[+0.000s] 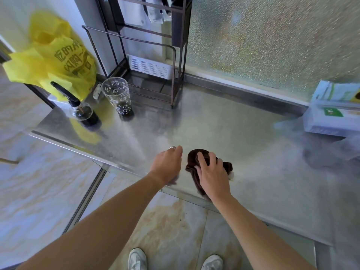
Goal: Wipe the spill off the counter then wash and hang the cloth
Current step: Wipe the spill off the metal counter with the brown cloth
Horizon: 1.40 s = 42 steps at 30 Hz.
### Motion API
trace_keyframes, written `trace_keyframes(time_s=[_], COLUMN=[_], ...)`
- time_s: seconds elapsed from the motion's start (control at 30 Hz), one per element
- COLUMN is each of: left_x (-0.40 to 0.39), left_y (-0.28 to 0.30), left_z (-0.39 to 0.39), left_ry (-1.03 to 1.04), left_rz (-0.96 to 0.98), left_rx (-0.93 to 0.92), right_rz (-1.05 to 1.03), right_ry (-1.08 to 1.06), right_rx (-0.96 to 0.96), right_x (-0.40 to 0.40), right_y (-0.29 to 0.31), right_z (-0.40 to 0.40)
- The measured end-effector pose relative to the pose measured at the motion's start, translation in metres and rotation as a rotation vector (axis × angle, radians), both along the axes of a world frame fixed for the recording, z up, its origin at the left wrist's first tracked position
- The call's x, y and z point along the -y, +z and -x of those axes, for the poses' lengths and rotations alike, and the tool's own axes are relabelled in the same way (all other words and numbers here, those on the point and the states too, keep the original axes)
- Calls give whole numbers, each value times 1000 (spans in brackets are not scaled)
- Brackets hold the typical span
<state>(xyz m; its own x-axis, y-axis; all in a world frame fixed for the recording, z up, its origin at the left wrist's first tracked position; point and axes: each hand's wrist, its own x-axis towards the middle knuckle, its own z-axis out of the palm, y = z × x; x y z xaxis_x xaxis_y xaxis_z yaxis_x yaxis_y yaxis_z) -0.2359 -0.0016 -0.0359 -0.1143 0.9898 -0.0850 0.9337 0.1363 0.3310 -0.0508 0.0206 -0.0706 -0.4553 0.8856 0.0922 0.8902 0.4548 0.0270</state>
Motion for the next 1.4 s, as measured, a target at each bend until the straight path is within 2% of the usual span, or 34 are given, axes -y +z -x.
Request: trace_keyframes(time_s=[0.1, 0.3, 0.5, 0.7, 0.9, 1.13, 1.2, 1.3, 1.4], left_x=[5, 11, 27, 37, 35, 27, 26, 25, 24], left_y=[1, -11, -27, -37, -35, -33, -31, -30, -27], left_z=[-3, 2, 19, 27, 18, 7, 4, 0, 0], left_ry=[-135, -263, -209, -167, -188, -225, -225, -231, -228], left_rz=[74, -68, -217, -276, -204, -216, -240, -277, -299], left_rx=[-213, -359, -492, -506, -461, -430, -417, -409, -408], right_rz=[-40, -53, -54, -97, -39, -59, -92, -63, -18], right_ry=[-40, -164, -275, -375, -478, -362, -264, -87, -48], right_rx=[17, 110, 95, 37, 59, -58, -99, -243, -385], right_x=[-8, -25, -33, -35, -8, -8, -5, 1, 1], right_y=[-2, 0, 2, -2, -3, -17, -16, -13, -2], right_z=[-16, -35, -46, -61, -40, -17, -13, 0, 17])
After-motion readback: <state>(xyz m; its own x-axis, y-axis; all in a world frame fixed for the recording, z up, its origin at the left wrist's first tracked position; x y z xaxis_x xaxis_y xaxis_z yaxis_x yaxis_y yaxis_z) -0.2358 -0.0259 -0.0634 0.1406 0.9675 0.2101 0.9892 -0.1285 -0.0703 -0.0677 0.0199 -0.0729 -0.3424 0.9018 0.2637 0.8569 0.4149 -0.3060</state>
